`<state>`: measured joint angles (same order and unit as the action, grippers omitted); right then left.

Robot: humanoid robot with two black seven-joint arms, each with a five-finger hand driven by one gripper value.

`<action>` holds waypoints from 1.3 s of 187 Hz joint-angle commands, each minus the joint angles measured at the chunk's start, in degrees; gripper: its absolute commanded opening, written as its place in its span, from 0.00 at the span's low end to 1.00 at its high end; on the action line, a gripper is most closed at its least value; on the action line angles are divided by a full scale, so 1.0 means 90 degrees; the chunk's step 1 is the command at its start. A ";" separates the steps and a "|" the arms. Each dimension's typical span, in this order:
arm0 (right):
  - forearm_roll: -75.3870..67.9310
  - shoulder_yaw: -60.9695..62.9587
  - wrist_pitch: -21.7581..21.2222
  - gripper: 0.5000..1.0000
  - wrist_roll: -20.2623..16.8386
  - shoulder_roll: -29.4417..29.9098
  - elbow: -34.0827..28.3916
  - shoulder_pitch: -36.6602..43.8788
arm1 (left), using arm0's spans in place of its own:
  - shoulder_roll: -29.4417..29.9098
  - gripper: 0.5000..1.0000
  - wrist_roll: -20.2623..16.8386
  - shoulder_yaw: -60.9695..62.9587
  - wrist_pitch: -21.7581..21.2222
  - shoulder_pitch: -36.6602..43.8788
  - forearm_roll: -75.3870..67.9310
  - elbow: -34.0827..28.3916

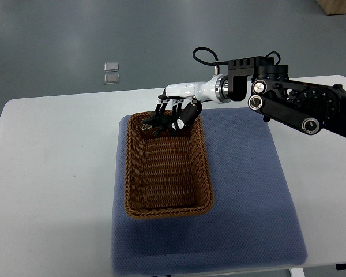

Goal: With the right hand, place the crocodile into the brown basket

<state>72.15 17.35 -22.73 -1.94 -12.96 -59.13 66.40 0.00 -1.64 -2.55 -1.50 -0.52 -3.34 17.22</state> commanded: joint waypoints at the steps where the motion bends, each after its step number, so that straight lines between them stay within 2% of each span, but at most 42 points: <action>1: 0.0021 -0.0053 0.0065 0.07 0.0010 0.0199 0.0027 -0.0151 | 0.0000 1.00 -0.0004 0.0000 0.0000 -0.0010 0.0000 0.0001; 100: 0.0069 -0.0190 0.0338 0.14 0.0030 0.0580 0.0301 -0.0650 | 0.0000 1.00 -0.0004 0.0000 0.0000 -0.0020 0.0000 -0.0009; 119: 0.0118 -0.0200 0.0338 0.21 0.0030 0.0580 0.0359 -0.0728 | 0.0000 1.00 -0.0004 0.0000 0.0000 -0.0020 0.0000 -0.0029; 130: 0.0118 -0.0229 0.0348 0.21 0.0030 0.0590 0.0379 -0.0738 | 0.0000 1.00 -0.0004 0.0000 0.0000 -0.0020 0.0000 -0.0029; 156: 0.0128 -0.0239 0.0338 0.40 0.0030 0.0580 0.0379 -0.0747 | 0.0000 1.00 -0.0004 0.0000 0.0010 -0.0020 0.0000 -0.0029; 166: 0.0128 -0.0239 0.0338 0.54 0.0039 0.0571 0.0379 -0.0757 | 0.0000 1.00 -0.0004 -0.0010 0.0000 -0.0020 0.0000 -0.0029; 190: 0.0128 -0.0229 0.0338 0.60 0.0039 0.0551 0.0379 -0.0747 | 0.0000 1.00 0.0006 0.0000 0.0000 -0.0020 0.0000 -0.0029; 202: 0.0118 -0.0210 0.0338 0.72 0.0039 0.0512 0.0379 -0.0747 | 0.0000 1.00 0.0006 0.0000 0.0000 -0.0020 0.0000 -0.0029; 243: -0.0009 0.0239 0.0319 0.79 0.0098 0.0268 0.0379 -0.0650 | 0.0000 1.00 0.0006 0.0000 0.0000 -0.0020 0.0000 -0.0029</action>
<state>72.40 16.76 -19.77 -1.51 -9.19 -55.70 60.23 0.00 -1.65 -2.59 -1.48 -0.70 -3.34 16.95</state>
